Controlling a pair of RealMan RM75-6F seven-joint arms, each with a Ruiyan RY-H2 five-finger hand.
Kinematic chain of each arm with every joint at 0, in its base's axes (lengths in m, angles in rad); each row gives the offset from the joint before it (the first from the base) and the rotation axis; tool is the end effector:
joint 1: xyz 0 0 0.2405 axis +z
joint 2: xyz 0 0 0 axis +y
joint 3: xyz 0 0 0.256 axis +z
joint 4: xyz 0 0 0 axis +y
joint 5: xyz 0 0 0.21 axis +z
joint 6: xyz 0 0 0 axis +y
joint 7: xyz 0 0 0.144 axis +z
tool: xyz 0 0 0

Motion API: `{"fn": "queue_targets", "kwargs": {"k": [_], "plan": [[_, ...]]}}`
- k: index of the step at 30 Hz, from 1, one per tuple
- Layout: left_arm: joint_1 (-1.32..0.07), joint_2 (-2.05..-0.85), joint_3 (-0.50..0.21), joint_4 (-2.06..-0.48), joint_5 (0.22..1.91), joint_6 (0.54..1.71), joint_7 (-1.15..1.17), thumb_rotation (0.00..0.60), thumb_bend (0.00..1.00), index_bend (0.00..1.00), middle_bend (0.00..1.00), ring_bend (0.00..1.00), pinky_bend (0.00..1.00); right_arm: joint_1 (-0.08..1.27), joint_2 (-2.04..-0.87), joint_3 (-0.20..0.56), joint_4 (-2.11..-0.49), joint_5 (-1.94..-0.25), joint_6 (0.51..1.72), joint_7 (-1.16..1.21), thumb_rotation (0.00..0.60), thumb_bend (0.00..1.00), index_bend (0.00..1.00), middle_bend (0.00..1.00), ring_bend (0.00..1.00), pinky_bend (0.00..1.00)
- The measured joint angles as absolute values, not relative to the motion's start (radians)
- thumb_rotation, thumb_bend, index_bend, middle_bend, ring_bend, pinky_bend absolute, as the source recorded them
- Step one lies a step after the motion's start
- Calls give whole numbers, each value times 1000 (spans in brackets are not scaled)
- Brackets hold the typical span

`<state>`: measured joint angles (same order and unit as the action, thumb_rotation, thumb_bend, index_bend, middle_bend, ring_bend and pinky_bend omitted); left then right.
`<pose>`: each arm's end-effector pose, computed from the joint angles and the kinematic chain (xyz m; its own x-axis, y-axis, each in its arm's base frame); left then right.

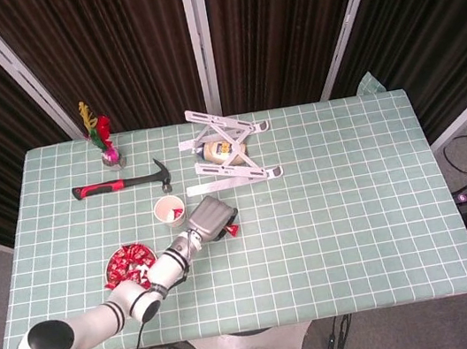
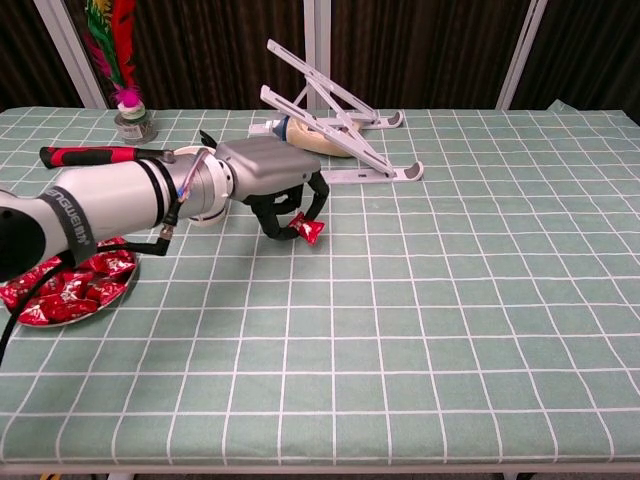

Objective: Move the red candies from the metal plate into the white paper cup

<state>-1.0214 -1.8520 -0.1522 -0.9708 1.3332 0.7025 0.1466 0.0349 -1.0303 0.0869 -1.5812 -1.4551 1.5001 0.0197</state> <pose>-0.0853 0.3835 -0.1115 0.6477 0.2373 0.7240 0.6577 -0.6539 -0.3740 -0.3325 -0.1730 0.2020 0.4805 0.0357 0.8763 -0.8752 0.0833 0.4765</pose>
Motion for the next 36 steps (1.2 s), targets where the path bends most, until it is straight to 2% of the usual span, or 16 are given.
{"fn": "queue_targets", "kwargs": {"k": [9,13,20,29,32,36], "plan": [[-936,-1579,-212,-1261,1269,816,137,600,353,595,975,975,1000,45,-1035,84,-1579,-1478,1497,26,600,101,84,280,146,376],[-905,-1500,-225,-1301,1177,822,173,600,352,580,972,974,1000,45,-1035,84,-1577,-1484,1504,29,600,101,84,280,146,377],[-886,-1471,-210,-1306,1034,766,250,600,352,552,968,973,1000,45,-1035,81,-1582,-1490,1507,25,600,101,84,280,146,379],[-892,-1493,-180,-1287,1010,769,305,600,327,496,920,971,1000,43,-1032,83,-1584,-1480,1506,24,600,101,84,281,146,379],[-883,-1486,-179,-1301,1019,811,313,600,252,431,873,964,1000,45,-1032,85,-1583,-1478,1503,25,600,101,84,282,146,379],[-867,-1447,-172,-1360,1028,836,327,600,132,349,734,944,1000,49,-1034,86,-1582,-1481,1500,26,600,101,84,281,146,380]]}}
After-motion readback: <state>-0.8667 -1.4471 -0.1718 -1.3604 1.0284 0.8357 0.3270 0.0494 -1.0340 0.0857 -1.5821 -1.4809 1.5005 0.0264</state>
